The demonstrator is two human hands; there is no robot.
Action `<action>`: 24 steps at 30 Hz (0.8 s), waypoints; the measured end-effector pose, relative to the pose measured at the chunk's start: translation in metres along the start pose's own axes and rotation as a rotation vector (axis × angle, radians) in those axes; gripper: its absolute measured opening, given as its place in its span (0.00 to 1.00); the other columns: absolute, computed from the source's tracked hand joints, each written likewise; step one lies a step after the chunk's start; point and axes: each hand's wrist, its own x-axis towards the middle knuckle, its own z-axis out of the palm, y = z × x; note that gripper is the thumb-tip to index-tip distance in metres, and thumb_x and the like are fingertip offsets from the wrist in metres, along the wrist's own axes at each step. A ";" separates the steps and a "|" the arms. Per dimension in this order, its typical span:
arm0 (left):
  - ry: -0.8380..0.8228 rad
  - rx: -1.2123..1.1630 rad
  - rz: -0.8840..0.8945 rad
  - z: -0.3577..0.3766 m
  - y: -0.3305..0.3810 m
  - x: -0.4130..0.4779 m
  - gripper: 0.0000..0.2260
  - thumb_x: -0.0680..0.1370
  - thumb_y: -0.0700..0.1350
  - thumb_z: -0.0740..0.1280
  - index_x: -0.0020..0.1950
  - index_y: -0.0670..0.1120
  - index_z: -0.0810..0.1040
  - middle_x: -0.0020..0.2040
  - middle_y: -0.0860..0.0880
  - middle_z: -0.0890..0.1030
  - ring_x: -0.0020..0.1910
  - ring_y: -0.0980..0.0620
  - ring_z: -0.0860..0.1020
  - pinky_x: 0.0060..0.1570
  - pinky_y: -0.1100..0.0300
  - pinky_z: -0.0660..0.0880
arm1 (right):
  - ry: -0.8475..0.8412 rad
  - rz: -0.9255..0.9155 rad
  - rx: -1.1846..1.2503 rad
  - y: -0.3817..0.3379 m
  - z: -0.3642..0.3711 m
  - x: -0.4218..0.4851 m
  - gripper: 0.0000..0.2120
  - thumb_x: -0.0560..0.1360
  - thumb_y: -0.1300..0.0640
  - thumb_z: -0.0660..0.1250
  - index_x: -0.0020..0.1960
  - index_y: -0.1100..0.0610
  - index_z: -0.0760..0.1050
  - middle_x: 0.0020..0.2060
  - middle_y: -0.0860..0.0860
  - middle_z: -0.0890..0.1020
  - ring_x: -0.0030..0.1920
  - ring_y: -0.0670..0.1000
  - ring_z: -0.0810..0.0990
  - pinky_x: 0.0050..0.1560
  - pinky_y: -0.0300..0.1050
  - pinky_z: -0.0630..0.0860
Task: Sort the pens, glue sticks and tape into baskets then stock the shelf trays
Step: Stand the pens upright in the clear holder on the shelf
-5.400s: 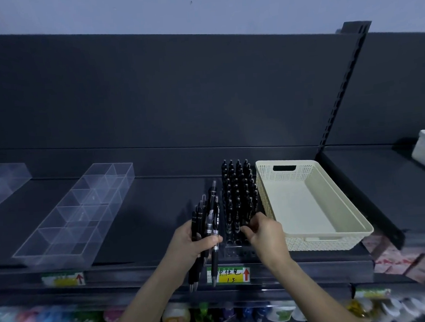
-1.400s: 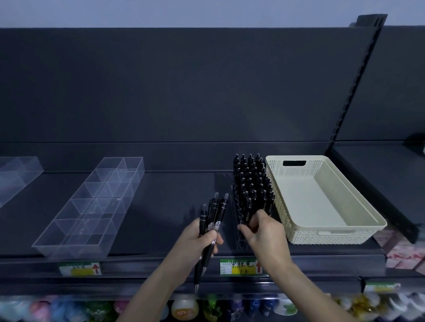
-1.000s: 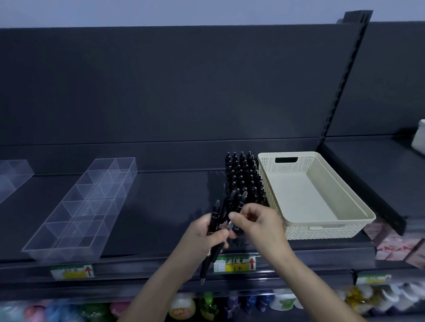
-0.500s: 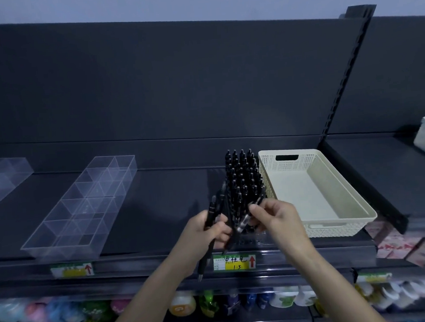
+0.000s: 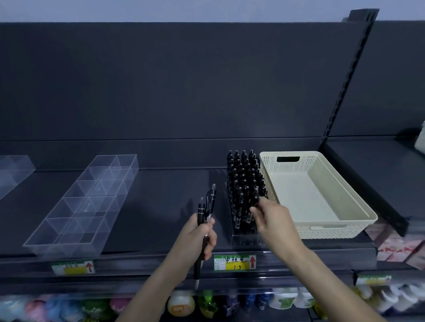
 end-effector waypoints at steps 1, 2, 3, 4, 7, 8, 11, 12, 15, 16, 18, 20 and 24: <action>-0.005 0.013 0.004 0.000 -0.001 -0.001 0.05 0.81 0.39 0.55 0.52 0.43 0.69 0.29 0.49 0.73 0.24 0.54 0.67 0.28 0.61 0.66 | -0.029 0.019 -0.032 0.000 0.005 -0.001 0.16 0.80 0.58 0.56 0.35 0.52 0.59 0.30 0.44 0.65 0.29 0.40 0.63 0.32 0.39 0.60; -0.010 0.030 0.008 0.000 -0.001 -0.002 0.04 0.81 0.40 0.55 0.52 0.43 0.69 0.30 0.49 0.74 0.24 0.54 0.68 0.28 0.62 0.67 | -0.054 0.041 -0.047 0.002 0.010 -0.002 0.14 0.80 0.58 0.56 0.35 0.54 0.61 0.30 0.45 0.65 0.29 0.42 0.63 0.34 0.41 0.61; -0.013 0.053 0.014 0.001 -0.002 -0.002 0.04 0.81 0.40 0.55 0.52 0.43 0.69 0.31 0.49 0.75 0.25 0.54 0.68 0.29 0.62 0.68 | -0.063 0.057 -0.047 0.002 0.013 -0.003 0.13 0.80 0.58 0.56 0.36 0.56 0.62 0.29 0.46 0.66 0.28 0.43 0.64 0.35 0.42 0.61; -0.014 0.080 0.024 0.000 -0.003 -0.002 0.04 0.81 0.40 0.55 0.52 0.44 0.69 0.33 0.49 0.76 0.26 0.54 0.70 0.29 0.63 0.69 | -0.062 0.067 -0.046 0.001 0.015 -0.003 0.13 0.80 0.58 0.55 0.37 0.57 0.63 0.29 0.46 0.66 0.28 0.45 0.65 0.35 0.42 0.61; -0.009 0.149 0.057 -0.002 -0.007 -0.001 0.05 0.81 0.40 0.57 0.51 0.44 0.72 0.37 0.48 0.79 0.30 0.54 0.73 0.36 0.61 0.73 | -0.040 0.056 -0.047 -0.004 0.013 -0.003 0.11 0.80 0.57 0.56 0.39 0.57 0.65 0.31 0.50 0.70 0.32 0.51 0.69 0.36 0.42 0.62; -0.009 0.153 0.066 -0.004 -0.008 -0.001 0.06 0.81 0.40 0.57 0.51 0.45 0.73 0.39 0.47 0.79 0.32 0.53 0.74 0.40 0.58 0.75 | -0.026 0.053 -0.041 -0.004 0.013 -0.004 0.11 0.80 0.57 0.57 0.40 0.57 0.65 0.32 0.51 0.72 0.33 0.52 0.69 0.36 0.42 0.63; 0.010 0.138 0.076 -0.005 -0.008 -0.002 0.06 0.80 0.38 0.59 0.49 0.45 0.76 0.39 0.48 0.79 0.36 0.54 0.77 0.45 0.58 0.78 | -0.002 0.059 -0.046 -0.004 0.013 -0.005 0.12 0.79 0.57 0.59 0.37 0.56 0.64 0.32 0.52 0.74 0.30 0.50 0.68 0.32 0.42 0.61; 0.015 0.130 0.076 -0.005 -0.008 -0.003 0.06 0.79 0.37 0.60 0.49 0.44 0.76 0.39 0.48 0.79 0.37 0.54 0.78 0.46 0.57 0.79 | -0.009 0.064 -0.052 -0.004 0.013 -0.005 0.14 0.79 0.57 0.59 0.35 0.55 0.63 0.29 0.49 0.72 0.28 0.48 0.67 0.30 0.42 0.61; 0.015 0.121 0.070 -0.004 -0.007 -0.003 0.05 0.79 0.37 0.61 0.49 0.43 0.77 0.37 0.47 0.80 0.37 0.52 0.80 0.50 0.52 0.80 | -0.007 0.066 -0.055 -0.003 0.009 -0.009 0.09 0.78 0.57 0.61 0.38 0.55 0.71 0.32 0.51 0.77 0.33 0.51 0.75 0.34 0.42 0.69; 0.008 0.111 0.070 -0.003 -0.005 -0.003 0.05 0.79 0.36 0.62 0.49 0.42 0.76 0.37 0.46 0.80 0.36 0.53 0.80 0.49 0.52 0.80 | 0.029 0.060 -0.041 -0.002 0.007 -0.011 0.06 0.77 0.57 0.62 0.45 0.57 0.77 0.37 0.53 0.81 0.38 0.53 0.79 0.39 0.43 0.74; -0.017 0.083 0.077 0.000 -0.002 -0.003 0.04 0.78 0.35 0.62 0.49 0.41 0.75 0.37 0.47 0.79 0.35 0.53 0.80 0.46 0.54 0.81 | 0.118 0.033 0.017 -0.002 -0.001 -0.016 0.10 0.77 0.57 0.64 0.54 0.60 0.79 0.44 0.53 0.83 0.44 0.52 0.80 0.45 0.40 0.74; -0.053 0.078 0.105 0.006 0.001 -0.004 0.03 0.78 0.35 0.62 0.49 0.41 0.74 0.38 0.46 0.78 0.34 0.54 0.80 0.41 0.58 0.80 | 0.153 -0.003 0.116 -0.007 -0.007 -0.021 0.09 0.76 0.56 0.65 0.52 0.58 0.80 0.42 0.50 0.83 0.42 0.48 0.79 0.44 0.36 0.72; -0.122 0.123 0.160 0.019 0.002 -0.003 0.04 0.78 0.36 0.64 0.51 0.40 0.73 0.35 0.48 0.77 0.33 0.52 0.79 0.37 0.60 0.78 | 0.062 0.039 0.377 -0.017 -0.008 -0.022 0.04 0.73 0.55 0.69 0.42 0.55 0.80 0.34 0.45 0.80 0.35 0.43 0.76 0.39 0.34 0.72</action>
